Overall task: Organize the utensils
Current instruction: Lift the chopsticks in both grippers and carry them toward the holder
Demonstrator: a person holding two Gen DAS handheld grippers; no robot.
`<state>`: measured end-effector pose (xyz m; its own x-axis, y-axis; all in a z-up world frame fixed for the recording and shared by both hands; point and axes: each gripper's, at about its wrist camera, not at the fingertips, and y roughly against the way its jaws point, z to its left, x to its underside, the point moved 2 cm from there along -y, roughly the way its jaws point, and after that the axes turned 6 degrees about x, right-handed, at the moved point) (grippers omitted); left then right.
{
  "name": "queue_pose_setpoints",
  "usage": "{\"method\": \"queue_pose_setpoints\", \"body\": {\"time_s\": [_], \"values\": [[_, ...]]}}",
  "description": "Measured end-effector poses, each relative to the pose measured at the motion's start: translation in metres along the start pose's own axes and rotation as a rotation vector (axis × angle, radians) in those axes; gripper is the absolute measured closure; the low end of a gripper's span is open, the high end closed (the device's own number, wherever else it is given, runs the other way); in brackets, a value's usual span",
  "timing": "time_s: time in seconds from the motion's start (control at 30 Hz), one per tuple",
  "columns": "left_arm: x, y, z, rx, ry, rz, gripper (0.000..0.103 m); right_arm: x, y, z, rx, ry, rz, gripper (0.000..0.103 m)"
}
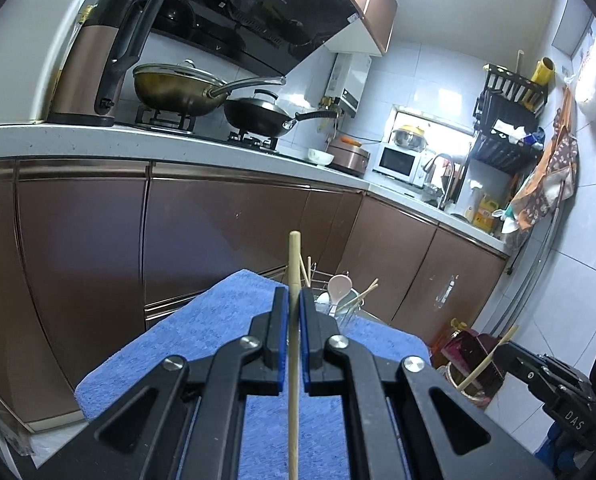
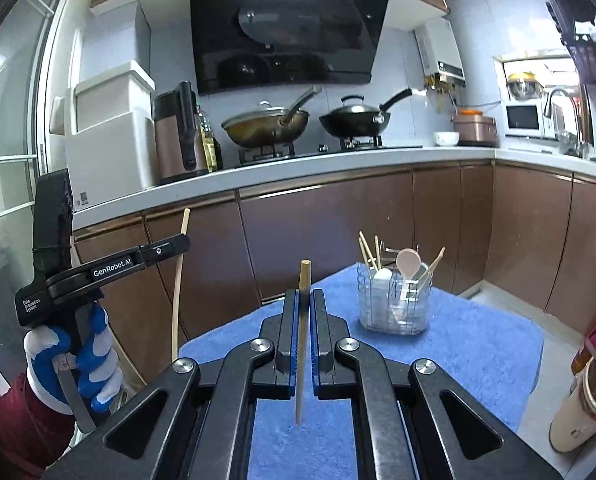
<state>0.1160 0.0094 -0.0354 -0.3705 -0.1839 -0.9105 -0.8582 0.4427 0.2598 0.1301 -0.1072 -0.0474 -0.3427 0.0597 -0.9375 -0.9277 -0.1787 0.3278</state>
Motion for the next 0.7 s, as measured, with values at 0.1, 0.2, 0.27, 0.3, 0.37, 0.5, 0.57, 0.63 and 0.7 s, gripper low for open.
{"method": "queue_pose_setpoints", "body": {"time_s": [0.1, 0.2, 0.27, 0.3, 0.37, 0.5, 0.57, 0.63, 0.7], "values": [[-0.002, -0.002, -0.005, 0.004, -0.001, -0.010, 0.098, -0.005, 0.004, 0.000, -0.002, 0.003, -0.019, 0.098], [-0.005, -0.007, -0.011, 0.009, -0.012, -0.013, 0.098, -0.011, 0.006, -0.003, 0.001, 0.003, -0.035, 0.098], [-0.007, -0.013, -0.014, 0.010, -0.020, -0.018, 0.098, -0.016, 0.005, -0.006, 0.002, 0.000, -0.045, 0.098], [-0.008, -0.016, -0.016, 0.010, -0.023, -0.021, 0.098, -0.019, 0.005, -0.008, 0.004, -0.001, -0.049, 0.098], [-0.013, -0.025, -0.018, 0.013, -0.023, -0.029, 0.098, -0.025, 0.002, -0.014, 0.009, -0.004, -0.059, 0.098], [-0.026, -0.046, -0.020, 0.023, -0.006, -0.038, 0.098, -0.041, -0.011, -0.028, 0.026, -0.011, -0.075, 0.098], [-0.034, -0.063, -0.020, 0.030, 0.006, -0.039, 0.098, -0.048, -0.019, -0.036, 0.032, -0.016, -0.081, 0.098], [-0.041, -0.079, -0.022, 0.036, 0.014, -0.041, 0.098, -0.056, -0.029, -0.045, 0.042, -0.022, -0.089, 0.098], [-0.049, -0.097, -0.023, 0.039, 0.018, -0.048, 0.098, -0.062, -0.037, -0.054, 0.053, -0.025, -0.097, 0.098]]}}
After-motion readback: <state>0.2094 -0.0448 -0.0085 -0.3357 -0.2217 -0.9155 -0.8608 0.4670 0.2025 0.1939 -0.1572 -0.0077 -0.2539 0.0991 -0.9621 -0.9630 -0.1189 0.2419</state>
